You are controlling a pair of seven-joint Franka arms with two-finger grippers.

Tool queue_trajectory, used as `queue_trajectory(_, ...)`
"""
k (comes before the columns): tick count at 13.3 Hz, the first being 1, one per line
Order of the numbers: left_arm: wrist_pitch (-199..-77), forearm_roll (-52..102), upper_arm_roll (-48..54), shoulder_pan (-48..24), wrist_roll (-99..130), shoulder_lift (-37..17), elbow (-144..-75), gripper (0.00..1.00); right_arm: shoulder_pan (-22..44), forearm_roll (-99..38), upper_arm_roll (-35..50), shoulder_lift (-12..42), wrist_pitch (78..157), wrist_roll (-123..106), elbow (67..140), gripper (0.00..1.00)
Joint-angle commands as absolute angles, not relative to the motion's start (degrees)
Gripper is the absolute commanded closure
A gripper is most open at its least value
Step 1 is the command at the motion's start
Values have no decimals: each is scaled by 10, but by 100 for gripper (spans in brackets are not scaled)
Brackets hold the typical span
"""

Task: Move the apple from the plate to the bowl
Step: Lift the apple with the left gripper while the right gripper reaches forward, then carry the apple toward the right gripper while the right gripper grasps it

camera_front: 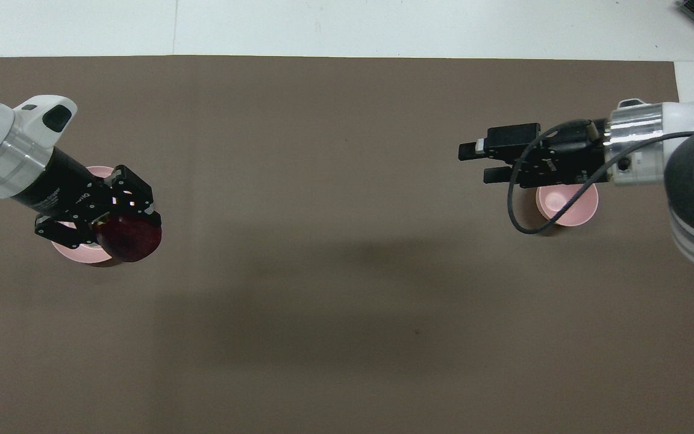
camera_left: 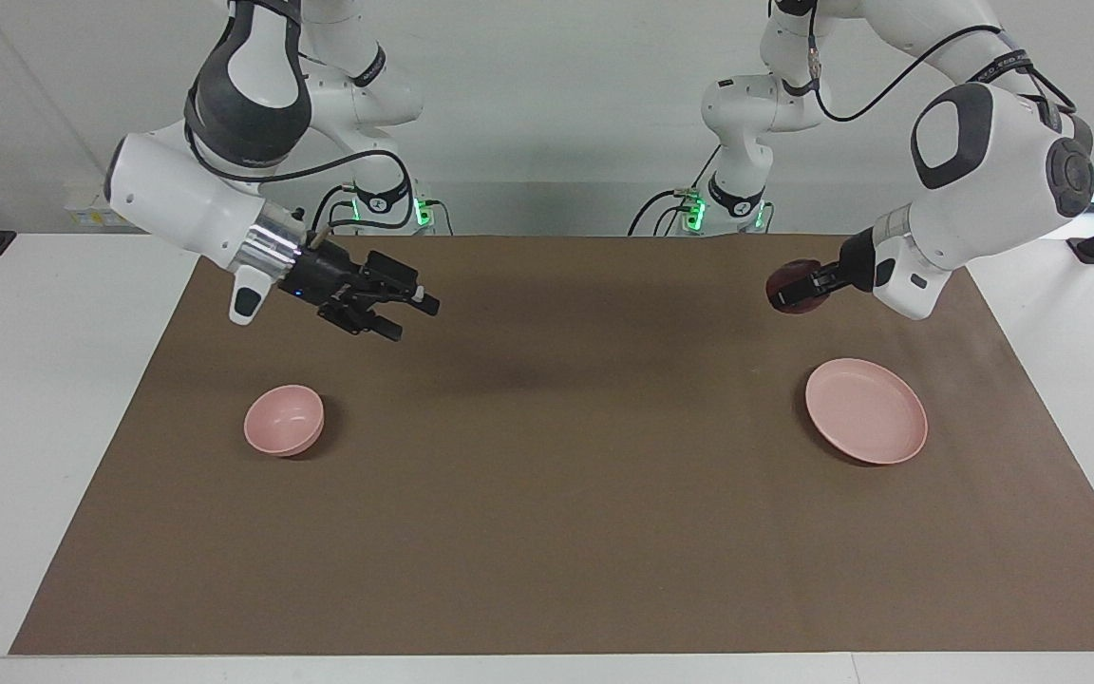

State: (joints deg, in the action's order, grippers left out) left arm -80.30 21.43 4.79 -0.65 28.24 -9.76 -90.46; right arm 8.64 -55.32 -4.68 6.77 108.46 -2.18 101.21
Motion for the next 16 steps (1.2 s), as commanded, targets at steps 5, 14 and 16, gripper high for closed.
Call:
queue_trajectory(5, -830, 478, 47, -63, 468, -109, -967, 100, 121, -686, -46, 18, 1124, 29, 1080, 0)
queue_trajectory(14, -1058, 775, 65, -152, 741, -89, -1060, 100, 164, -705, -45, -33, 1176, 62, 1161, 0)
queue_trajectory(16, -1094, 820, 78, -155, 754, -82, -1071, 100, 180, -705, -45, -33, 1187, 68, 1161, 0)
